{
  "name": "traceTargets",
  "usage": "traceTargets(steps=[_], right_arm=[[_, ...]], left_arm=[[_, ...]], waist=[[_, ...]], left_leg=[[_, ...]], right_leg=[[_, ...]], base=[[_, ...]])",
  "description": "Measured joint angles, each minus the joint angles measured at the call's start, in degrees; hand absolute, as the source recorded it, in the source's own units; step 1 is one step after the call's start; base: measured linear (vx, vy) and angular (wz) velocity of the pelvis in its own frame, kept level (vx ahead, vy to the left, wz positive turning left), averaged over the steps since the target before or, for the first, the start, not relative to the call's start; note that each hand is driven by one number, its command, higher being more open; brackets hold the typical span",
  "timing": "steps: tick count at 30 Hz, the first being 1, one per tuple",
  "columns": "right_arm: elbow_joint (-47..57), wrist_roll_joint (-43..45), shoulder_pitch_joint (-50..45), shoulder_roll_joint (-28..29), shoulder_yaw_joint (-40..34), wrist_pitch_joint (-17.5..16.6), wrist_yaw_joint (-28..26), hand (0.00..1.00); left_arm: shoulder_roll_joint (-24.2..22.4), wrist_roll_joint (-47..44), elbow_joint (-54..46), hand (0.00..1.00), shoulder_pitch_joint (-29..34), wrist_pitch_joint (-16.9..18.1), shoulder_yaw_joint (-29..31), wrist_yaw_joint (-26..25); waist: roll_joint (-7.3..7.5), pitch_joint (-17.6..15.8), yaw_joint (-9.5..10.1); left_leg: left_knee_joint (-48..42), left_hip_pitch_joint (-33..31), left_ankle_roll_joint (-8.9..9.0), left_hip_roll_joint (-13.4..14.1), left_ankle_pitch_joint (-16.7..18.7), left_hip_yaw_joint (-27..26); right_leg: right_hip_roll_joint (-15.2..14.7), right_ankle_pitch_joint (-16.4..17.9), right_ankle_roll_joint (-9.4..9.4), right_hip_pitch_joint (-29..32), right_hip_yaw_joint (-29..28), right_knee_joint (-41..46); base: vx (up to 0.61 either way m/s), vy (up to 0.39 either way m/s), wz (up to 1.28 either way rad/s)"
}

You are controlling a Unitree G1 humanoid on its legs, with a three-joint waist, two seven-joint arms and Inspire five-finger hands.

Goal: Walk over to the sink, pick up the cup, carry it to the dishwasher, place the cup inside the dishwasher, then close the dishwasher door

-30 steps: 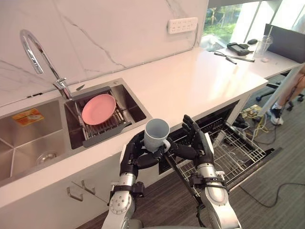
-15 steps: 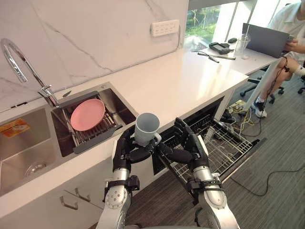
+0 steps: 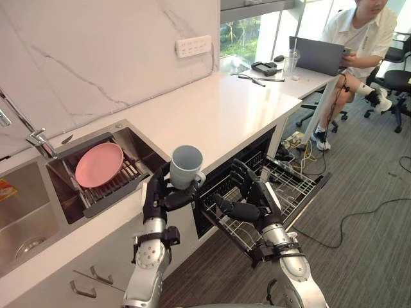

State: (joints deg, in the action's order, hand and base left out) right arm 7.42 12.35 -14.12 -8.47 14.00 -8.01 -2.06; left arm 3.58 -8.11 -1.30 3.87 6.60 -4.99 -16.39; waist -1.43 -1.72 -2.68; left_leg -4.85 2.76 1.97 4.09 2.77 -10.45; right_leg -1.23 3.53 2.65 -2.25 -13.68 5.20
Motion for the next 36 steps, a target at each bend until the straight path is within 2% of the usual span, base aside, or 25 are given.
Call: traceTargets(steps=[4, 9, 22, 36], right_arm=[[0.3, 0.0, 0.1, -0.4, 0.0, 0.0, -0.2, 0.9], [0.5, 0.0, 1.5, -0.6, 0.0, 0.0, -0.6, 0.9], [2.4, 0.0, 4.9, -0.7, 1.9, 0.0, 0.4, 0.9], [2.4, -0.2, 5.8, -0.6, 2.4, 0.0, 1.5, 0.9]], left_arm=[[0.0, -1.9, 0.0, 0.3, -3.1, 0.7, 1.2, 0.0], [0.0, -2.1, 2.2, 0.3, -3.1, 0.7, 0.8, 0.2], [-0.4, -2.1, 2.3, 0.3, -3.1, 0.7, -6.4, 3.1], [-0.6, -3.3, 2.3, 0.3, -3.1, 0.7, -7.8, 4.0]], waist=[[-0.08, 0.7, -0.28], [-0.09, 0.7, -1.13], [-0.26, 0.8, -1.29], [-0.28, 1.1, -1.19]], left_leg=[[0.4, 0.1, -0.25, -0.1, -0.2, -0.6], [0.8, 0.3, -0.28, -0.3, -0.2, -0.8], [2.8, 0.9, -0.43, -0.7, -1.7, 0.4], [5.0, 1.2, -0.52, -1.1, -3.3, 1.9]], right_leg=[[-0.1, -0.5, 0.26, 0.0, -0.7, -0.8], [-0.3, -0.6, 0.4, -0.1, -0.9, -1.3], [-0.6, -0.6, 0.41, -0.6, 0.5, -1.6], [-0.9, -0.6, 0.4, -0.8, 2.0, -1.9]], base=[[0.03, 0.005, -0.08], [0.01, 0.003, -0.02], [0.0, -0.013, 0.05], [0.0, -0.015, 0.06]])
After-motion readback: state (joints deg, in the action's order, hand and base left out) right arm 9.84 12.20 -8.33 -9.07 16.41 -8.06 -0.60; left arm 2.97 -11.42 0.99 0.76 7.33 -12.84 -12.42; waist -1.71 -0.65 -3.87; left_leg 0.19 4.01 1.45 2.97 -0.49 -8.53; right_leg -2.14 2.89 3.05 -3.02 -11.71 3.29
